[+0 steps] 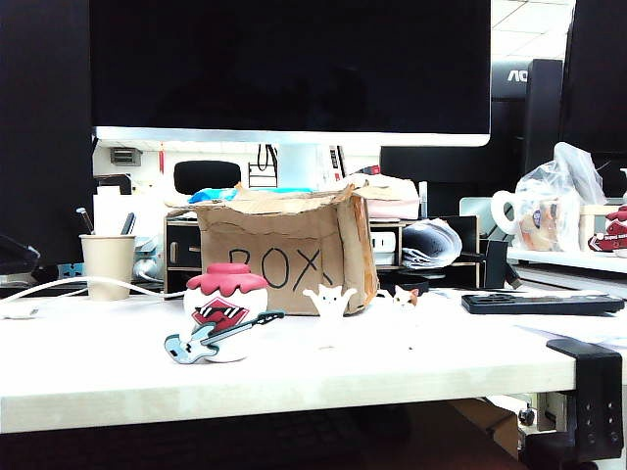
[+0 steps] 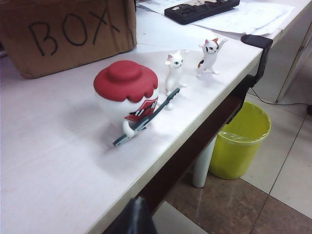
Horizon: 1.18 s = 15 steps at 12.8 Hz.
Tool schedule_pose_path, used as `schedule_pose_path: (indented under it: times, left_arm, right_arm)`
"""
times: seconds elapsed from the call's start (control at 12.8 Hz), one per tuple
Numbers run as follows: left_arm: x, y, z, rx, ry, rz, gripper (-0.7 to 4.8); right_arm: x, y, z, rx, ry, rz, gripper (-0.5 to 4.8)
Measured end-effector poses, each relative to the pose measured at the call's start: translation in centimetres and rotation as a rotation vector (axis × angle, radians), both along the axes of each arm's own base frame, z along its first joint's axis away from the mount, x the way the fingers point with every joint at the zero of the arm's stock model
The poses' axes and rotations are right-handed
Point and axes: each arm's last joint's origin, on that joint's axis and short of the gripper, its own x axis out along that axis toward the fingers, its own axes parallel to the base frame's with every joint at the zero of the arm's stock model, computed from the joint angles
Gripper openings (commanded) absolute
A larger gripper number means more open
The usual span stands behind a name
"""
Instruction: Put the doll that is least similar in size compared to the others into the paper box.
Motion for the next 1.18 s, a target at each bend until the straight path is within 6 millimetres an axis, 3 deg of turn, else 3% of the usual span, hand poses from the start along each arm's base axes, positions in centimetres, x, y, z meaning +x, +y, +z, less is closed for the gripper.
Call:
schedule_pose_path:
  times: [0.16, 0.31, 0.39, 0.47, 0.55, 0.63, 0.71, 0.86, 1.18]
  left_arm:
    - [0.0, 0.0, 0.0, 0.000, 0.000, 0.001, -0.05]
    - [0.0, 0.0, 0.0, 0.000, 0.000, 0.001, -0.05]
    - [0.0, 0.0, 0.0, 0.000, 0.000, 0.001, -0.05]
    - [0.0, 0.0, 0.0, 0.001, 0.000, 0.003, -0.05]
    - [0.0, 0.0, 0.0, 0.001, 0.000, 0.002, -0.05]
    - [0.0, 0.0, 0.0, 0.000, -0.001, 0.000, -0.05]
    - [0.0, 0.0, 0.0, 0.000, 0.000, 0.001, -0.05]
    - [0.0, 0.0, 0.0, 0.000, -0.001, 0.002, -0.05]
    - [0.0, 0.0, 0.0, 0.001, 0.000, 0.003, -0.05]
  right_arm:
    - [3.3, 4.0, 0.1, -0.112, 0.128, 0.187, -0.05]
    - [6.3, 8.3, -0.2, -0.229, 0.198, 0.257, -0.05]
    - [6.5, 10.0, -1.2, -0.324, 0.253, 0.258, -0.05]
    - [7.8, 12.9, -3.8, -0.504, 0.329, 0.203, -0.05]
    - [8.1, 14.7, -6.0, -0.630, 0.368, 0.181, -0.04]
    - [7.9, 16.0, -8.0, -0.732, 0.407, 0.208, 1.19]
    - [7.2, 17.9, -10.0, -0.865, 0.414, 0.242, 4.66]
    - [5.8, 22.4, -13.7, -1.073, 0.325, 0.275, 4.79]
    - [6.5, 24.1, -14.8, -1.087, 0.226, 0.196, 4.79]
